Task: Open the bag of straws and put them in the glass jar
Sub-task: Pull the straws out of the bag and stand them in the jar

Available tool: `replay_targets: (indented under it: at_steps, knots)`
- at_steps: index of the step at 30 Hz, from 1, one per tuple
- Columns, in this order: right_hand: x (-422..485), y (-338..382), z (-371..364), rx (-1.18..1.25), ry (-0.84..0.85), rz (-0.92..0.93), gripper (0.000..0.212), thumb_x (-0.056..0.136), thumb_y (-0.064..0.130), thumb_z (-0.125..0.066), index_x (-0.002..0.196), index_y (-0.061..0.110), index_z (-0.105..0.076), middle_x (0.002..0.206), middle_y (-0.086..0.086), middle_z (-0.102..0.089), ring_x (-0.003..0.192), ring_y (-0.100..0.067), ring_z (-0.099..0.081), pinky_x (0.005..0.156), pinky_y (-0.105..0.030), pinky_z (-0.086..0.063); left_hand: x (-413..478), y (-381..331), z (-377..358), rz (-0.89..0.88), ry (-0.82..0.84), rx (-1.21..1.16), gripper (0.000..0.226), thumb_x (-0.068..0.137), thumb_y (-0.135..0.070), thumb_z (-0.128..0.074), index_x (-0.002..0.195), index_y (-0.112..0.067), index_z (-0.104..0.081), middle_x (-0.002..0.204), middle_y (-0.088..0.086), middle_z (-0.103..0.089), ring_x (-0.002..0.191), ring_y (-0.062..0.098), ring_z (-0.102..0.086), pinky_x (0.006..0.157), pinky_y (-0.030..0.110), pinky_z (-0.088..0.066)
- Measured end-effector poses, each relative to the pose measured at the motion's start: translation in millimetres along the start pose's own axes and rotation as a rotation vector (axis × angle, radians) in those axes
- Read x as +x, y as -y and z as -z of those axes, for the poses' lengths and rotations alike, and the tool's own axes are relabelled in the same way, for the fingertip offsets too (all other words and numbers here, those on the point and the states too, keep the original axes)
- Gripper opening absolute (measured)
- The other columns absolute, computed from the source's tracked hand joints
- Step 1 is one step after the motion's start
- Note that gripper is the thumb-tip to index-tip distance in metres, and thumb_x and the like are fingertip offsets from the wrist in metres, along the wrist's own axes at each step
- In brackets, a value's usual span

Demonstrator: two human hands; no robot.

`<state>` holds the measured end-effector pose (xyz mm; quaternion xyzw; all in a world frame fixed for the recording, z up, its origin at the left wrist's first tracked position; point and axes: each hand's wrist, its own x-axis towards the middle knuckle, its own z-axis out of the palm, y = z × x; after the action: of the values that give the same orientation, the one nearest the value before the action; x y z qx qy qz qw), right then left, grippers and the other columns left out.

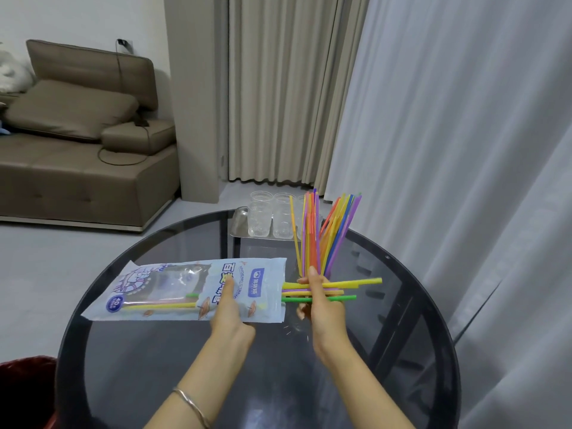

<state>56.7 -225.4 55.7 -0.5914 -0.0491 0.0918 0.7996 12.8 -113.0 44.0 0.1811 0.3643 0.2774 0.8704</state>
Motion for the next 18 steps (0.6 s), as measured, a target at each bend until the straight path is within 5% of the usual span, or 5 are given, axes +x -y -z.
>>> replay_targets:
  at_steps: [3, 9, 13, 18]
  knots:
    - [8.0, 14.2, 10.4, -0.011, -0.072, 0.021, 0.039, 0.093, 0.033, -0.054, 0.060, 0.011, -0.057, 0.045, -0.004, -0.049, 0.034, -0.011, -0.041, 0.036, -0.022, -0.034, 5.1, -11.9, 1.8, -0.027, -0.018, -0.012, 0.011, 0.089, -0.030, -0.062, 0.083, -0.025, -0.054, 0.088, -0.006, -0.063, 0.052, 0.005, -0.065, 0.037, 0.015, -0.047]
    - [7.5, 12.7, 9.5, 0.086, -0.050, 0.008, 0.024, 0.086, 0.027, -0.066, 0.067, 0.011, -0.065, 0.052, -0.003, -0.054, 0.043, -0.015, -0.046, 0.039, -0.021, -0.038, 4.7, -3.1, -0.3, 0.004, -0.001, 0.020, 0.008, 0.089, -0.028, -0.062, 0.090, -0.022, -0.057, 0.097, -0.002, -0.064, 0.073, 0.010, -0.062, 0.064, 0.026, -0.052]
    - [1.8, 1.7, 1.8, -0.028, -0.096, 0.070, 0.026, 0.089, 0.029, -0.061, 0.070, 0.013, -0.065, 0.066, -0.008, -0.065, 0.059, -0.017, -0.061, 0.045, -0.020, -0.048, -1.6, 11.2, -4.6, 0.050, 0.013, 0.016, 0.010, 0.089, -0.028, -0.062, 0.083, -0.022, -0.057, 0.087, -0.002, -0.065, 0.045, 0.006, -0.065, 0.047, 0.022, -0.053]
    - [21.8, 28.7, 16.5, -0.027, -0.234, 0.149, 0.042, 0.093, 0.033, -0.054, 0.059, 0.009, -0.060, 0.043, 0.004, -0.057, 0.038, -0.005, -0.054, 0.038, -0.018, -0.043, 5.0, 0.4, -6.7, 0.036, 0.011, 0.005, 0.009, 0.089, -0.028, -0.062, 0.085, -0.023, -0.056, 0.085, -0.004, -0.063, 0.053, 0.007, -0.065, 0.046, 0.019, -0.052]
